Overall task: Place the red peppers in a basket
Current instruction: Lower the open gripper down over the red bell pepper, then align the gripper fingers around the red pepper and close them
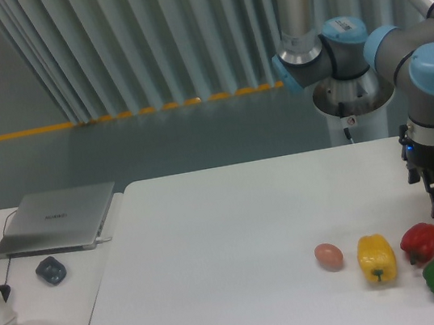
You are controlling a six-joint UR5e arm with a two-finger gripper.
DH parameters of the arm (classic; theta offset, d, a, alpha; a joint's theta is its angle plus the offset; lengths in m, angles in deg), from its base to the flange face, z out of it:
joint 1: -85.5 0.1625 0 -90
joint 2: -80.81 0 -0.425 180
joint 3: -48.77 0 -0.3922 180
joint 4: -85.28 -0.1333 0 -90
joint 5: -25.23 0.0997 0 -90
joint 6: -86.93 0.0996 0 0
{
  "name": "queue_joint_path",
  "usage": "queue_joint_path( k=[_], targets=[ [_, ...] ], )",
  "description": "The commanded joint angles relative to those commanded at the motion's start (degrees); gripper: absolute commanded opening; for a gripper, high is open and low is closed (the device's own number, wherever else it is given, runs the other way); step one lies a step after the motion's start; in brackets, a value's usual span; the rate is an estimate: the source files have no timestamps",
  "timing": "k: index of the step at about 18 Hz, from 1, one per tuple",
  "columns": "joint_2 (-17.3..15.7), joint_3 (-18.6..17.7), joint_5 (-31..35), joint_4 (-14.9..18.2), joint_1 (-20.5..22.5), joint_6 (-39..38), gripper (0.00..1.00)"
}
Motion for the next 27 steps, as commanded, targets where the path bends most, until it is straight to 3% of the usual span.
queue_joint_path(
  k=[4, 18, 20, 27],
  targets=[
    [1.4, -0.3, 0.7, -0.9, -2.4, -2.3, 1.0],
    [5.9, 1.1, 2.8, -0.9, -2.6, -2.8, 1.0],
    [6.5, 1.1, 2.8, -2.3, -2.6, -2.8, 1.0],
    [6.8, 0.1, 2.8, -2.3, -1.2, -12.3, 1.0]
  ],
)
